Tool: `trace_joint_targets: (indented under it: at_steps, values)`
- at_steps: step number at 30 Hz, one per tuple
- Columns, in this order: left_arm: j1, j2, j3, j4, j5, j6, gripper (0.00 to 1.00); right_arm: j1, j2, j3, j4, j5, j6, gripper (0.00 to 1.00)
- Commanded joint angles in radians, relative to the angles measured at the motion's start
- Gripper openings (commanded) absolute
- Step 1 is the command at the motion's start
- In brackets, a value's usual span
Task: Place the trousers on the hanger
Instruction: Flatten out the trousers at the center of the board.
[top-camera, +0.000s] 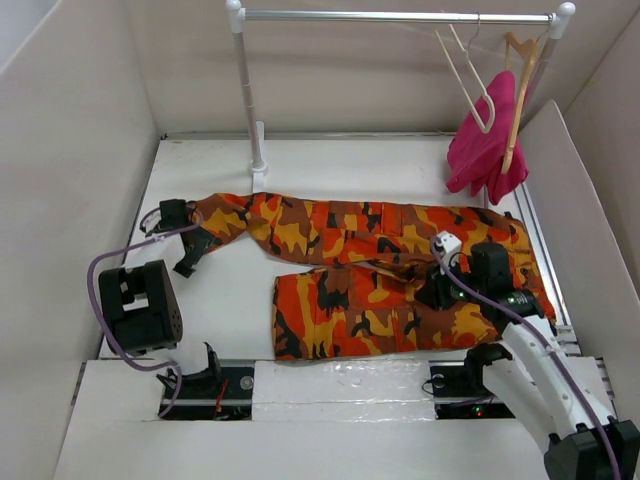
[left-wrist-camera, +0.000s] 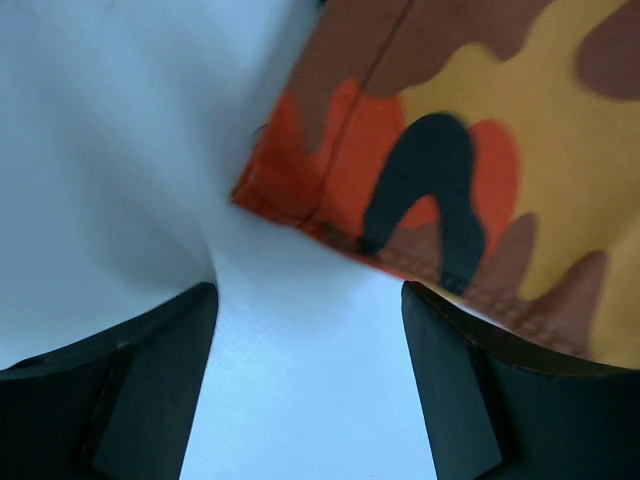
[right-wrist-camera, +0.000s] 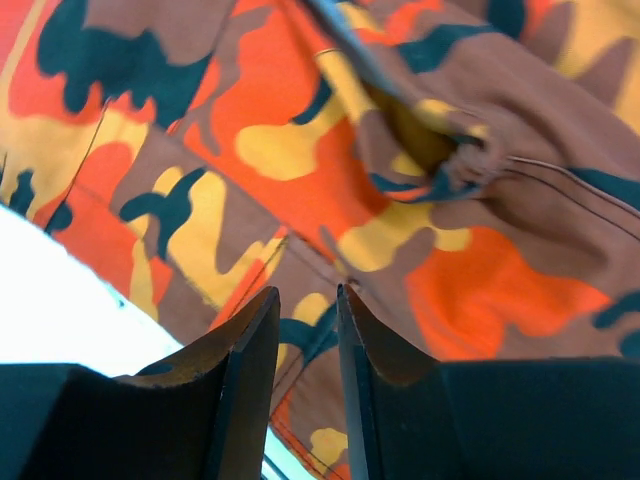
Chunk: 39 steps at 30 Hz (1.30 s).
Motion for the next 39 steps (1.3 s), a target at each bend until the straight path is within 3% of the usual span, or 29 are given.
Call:
trace_joint_targets:
  at_steps: [1, 5, 8, 9, 11, 13, 16, 20, 21, 23, 24, 25, 27, 28, 29, 30, 31, 33, 34, 36, 37, 38, 39]
  values:
    - [-0.003, 0.104, 0.052, -0.004, -0.010, -0.070, 0.70, 0.074, -0.008, 0.027, 0.036, 0.043, 0.002, 0.35]
    - [-0.003, 0.194, 0.080, -0.011, -0.044, -0.103, 0.65, 0.179, 0.002, 0.051, 0.059, 0.083, 0.061, 0.35]
    - [-0.003, 0.215, 0.115, 0.011, -0.026, -0.109, 0.36, 0.216, 0.011, 0.063, 0.056, 0.123, 0.079, 0.35]
    - [-0.003, 0.221, 0.130, 0.003, -0.033, -0.104, 0.14, 0.225, 0.015, 0.076, 0.051, 0.138, 0.082, 0.35]
    - [0.018, 0.246, 0.195, -0.049, -0.067, -0.083, 0.00, 0.240, 0.014, 0.088, 0.033, 0.153, 0.090, 0.35]
    - [0.047, 0.263, 0.247, -0.087, -0.076, -0.043, 0.00, 0.262, 0.003, 0.099, 0.025, 0.167, 0.099, 0.36]
    - [0.148, 0.232, 0.307, -0.125, -0.099, -0.003, 0.00, 0.289, 0.011, 0.109, 0.034, 0.159, 0.102, 0.45]
    - [0.176, 0.168, 0.379, -0.136, -0.112, 0.057, 0.00, 0.341, 0.093, 0.125, 0.037, 0.169, 0.072, 0.57]
    - [0.176, 0.156, 0.391, -0.142, -0.107, 0.067, 0.05, 0.351, 0.116, 0.129, 0.040, 0.161, 0.067, 0.58]
    - [0.176, 0.096, 0.393, -0.118, -0.054, 0.110, 0.35, 0.378, 0.172, 0.131, 0.079, 0.146, 0.064, 0.60]
    - [0.176, 0.076, 0.388, -0.116, -0.047, 0.132, 0.67, 0.388, 0.189, 0.131, 0.096, 0.132, 0.065, 0.61]
    - [0.176, 0.032, 0.373, -0.119, -0.038, 0.141, 0.78, 0.397, 0.207, 0.132, 0.129, 0.130, 0.068, 0.61]
    - [0.149, -0.016, 0.347, -0.120, 0.000, 0.176, 0.87, 0.438, 0.268, 0.158, 0.172, 0.112, 0.071, 0.58]
    - [0.112, -0.074, 0.319, -0.126, -0.001, 0.186, 0.87, 0.458, 0.293, 0.174, 0.209, 0.107, 0.071, 0.36]
    - [0.091, -0.105, 0.304, -0.129, 0.000, 0.192, 0.87, 0.479, 0.322, 0.197, 0.224, 0.107, 0.065, 0.21]
    - [0.066, -0.134, 0.284, -0.133, 0.006, 0.196, 0.85, 0.534, 0.392, 0.249, 0.232, 0.106, 0.056, 0.07]
    - [0.017, -0.200, 0.252, -0.135, 0.016, 0.209, 0.84, 0.567, 0.434, 0.282, 0.243, 0.104, 0.042, 0.00]
    - [-0.047, -0.298, 0.204, -0.147, 0.048, 0.212, 0.79, 0.668, 0.571, 0.402, 0.229, 0.125, -0.010, 0.01]
    - [-0.047, -0.332, 0.181, -0.138, 0.048, 0.213, 0.77, 0.697, 0.624, 0.445, 0.222, 0.135, -0.027, 0.08]
    - [-0.074, -0.393, 0.143, -0.136, 0.115, 0.213, 0.68, 0.734, 0.725, 0.534, 0.197, 0.152, -0.077, 0.31]
    - [-0.074, -0.453, 0.103, -0.138, 0.156, 0.212, 0.66, 0.757, 0.817, 0.619, 0.191, 0.147, -0.089, 0.47]
    - [-0.074, -0.481, 0.089, -0.142, 0.189, 0.210, 0.63, 0.757, 0.859, 0.657, 0.195, 0.141, -0.108, 0.53]
    - [-0.074, -0.534, 0.075, -0.150, 0.195, 0.209, 0.55, 0.768, 0.899, 0.698, 0.197, 0.138, -0.111, 0.57]
